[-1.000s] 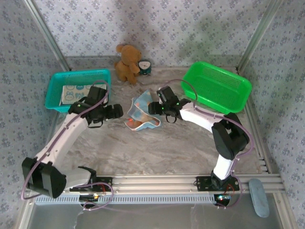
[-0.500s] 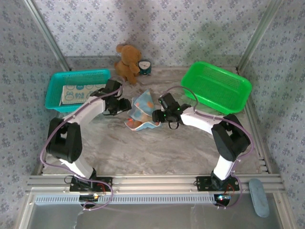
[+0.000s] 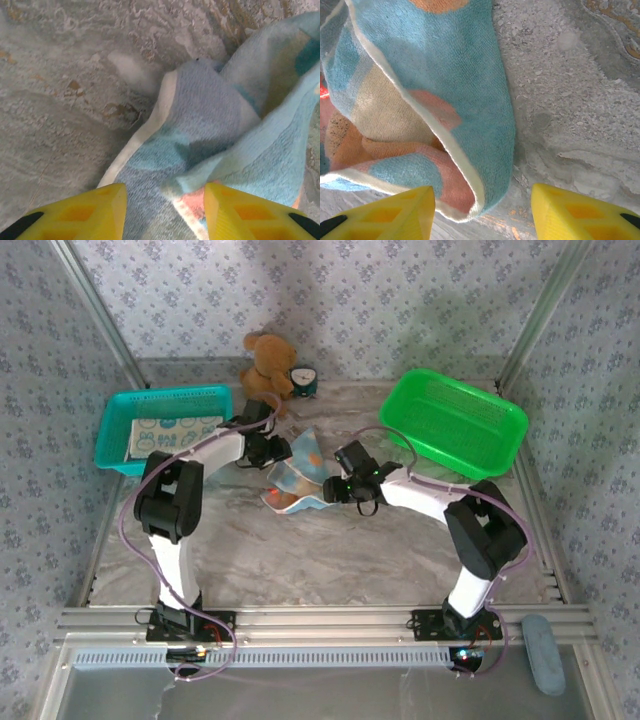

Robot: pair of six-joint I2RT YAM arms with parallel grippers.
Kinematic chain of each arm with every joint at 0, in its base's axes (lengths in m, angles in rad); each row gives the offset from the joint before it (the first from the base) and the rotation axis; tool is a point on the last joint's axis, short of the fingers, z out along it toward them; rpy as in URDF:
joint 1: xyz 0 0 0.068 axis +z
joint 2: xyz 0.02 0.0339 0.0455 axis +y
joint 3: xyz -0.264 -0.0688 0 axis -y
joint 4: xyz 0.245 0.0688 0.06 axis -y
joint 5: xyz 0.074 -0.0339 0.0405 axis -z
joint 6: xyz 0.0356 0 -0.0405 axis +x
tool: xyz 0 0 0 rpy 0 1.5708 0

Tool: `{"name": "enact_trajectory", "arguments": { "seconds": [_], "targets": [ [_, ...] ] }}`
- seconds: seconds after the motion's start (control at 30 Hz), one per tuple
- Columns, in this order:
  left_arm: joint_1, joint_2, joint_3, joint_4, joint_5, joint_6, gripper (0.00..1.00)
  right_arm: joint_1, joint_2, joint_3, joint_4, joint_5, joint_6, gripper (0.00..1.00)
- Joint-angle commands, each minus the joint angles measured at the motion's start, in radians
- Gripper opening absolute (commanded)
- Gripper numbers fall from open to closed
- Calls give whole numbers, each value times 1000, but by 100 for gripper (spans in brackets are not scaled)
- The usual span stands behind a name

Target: Fold and stack the towels

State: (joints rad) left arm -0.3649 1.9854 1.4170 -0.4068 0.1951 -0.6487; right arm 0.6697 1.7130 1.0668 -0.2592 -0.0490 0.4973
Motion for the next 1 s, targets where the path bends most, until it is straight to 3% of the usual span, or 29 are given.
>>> {"name": "enact_trajectory", "arguments": {
  "seconds": [0.0,0.03,0.2,0.5,0.8,0.97],
  "targets": [
    [-3,29,46,23,24,-17,40,-8,-36,-10,-31,7,-20,55],
    [-4,33,44,32,31,-23,36,-9,-37,-11,-33,7,-20,55],
    [-6,44,42,45,40,-35,34,-21,-36,-11,-33,3,-26,55],
    [-8,46,-6,125,104,-81,38,-30,-29,-2,-33,-3,-28,55],
    [-14,32,-3,131,109,-87,0,-29,-37,-7,-34,4,-25,55],
    [-14,-21,-13,109,103,-75,0,-30,-40,1,-34,8,-28,56]
  ]
}}
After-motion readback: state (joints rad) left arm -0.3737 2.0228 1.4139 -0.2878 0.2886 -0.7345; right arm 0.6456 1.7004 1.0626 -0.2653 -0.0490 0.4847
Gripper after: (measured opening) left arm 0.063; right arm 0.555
